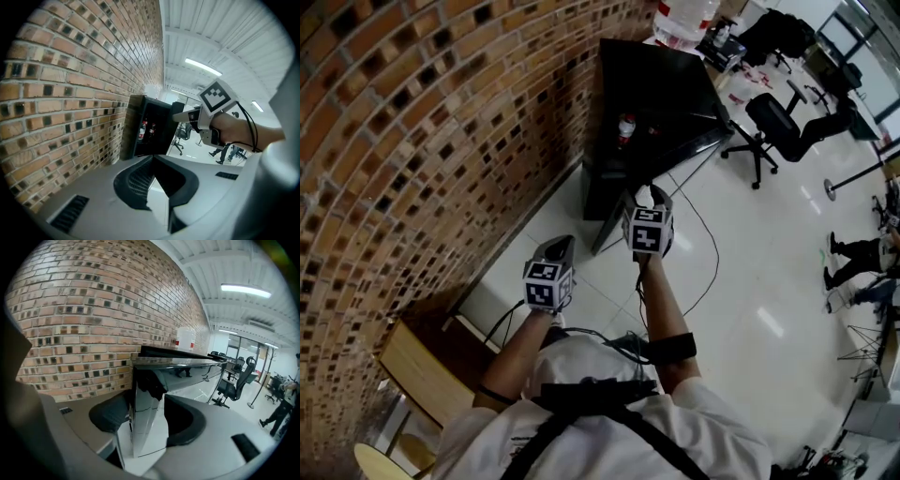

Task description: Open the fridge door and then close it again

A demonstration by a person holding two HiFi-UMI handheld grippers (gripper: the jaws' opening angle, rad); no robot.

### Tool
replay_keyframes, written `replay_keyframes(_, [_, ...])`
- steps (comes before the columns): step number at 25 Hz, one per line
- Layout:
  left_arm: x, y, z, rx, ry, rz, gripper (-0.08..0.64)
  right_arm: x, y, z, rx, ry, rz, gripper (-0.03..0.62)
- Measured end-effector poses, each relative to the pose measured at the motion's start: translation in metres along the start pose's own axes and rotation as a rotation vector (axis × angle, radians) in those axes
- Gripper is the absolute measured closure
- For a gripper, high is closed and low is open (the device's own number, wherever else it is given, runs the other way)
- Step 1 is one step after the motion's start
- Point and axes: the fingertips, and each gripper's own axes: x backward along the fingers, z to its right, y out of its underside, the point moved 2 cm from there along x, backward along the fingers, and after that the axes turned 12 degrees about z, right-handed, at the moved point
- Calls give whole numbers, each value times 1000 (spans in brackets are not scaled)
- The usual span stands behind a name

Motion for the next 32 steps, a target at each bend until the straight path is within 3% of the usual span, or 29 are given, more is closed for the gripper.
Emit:
replay_keyframes(10, [-19, -44, -47, -48, 35, 29, 560, -62, -20, -22, -22, 133, 11, 333])
replay_keyframes(32, [-7, -42, -123, 22, -39, 18, 560, -161, -47, -28, -115, 302, 11, 319])
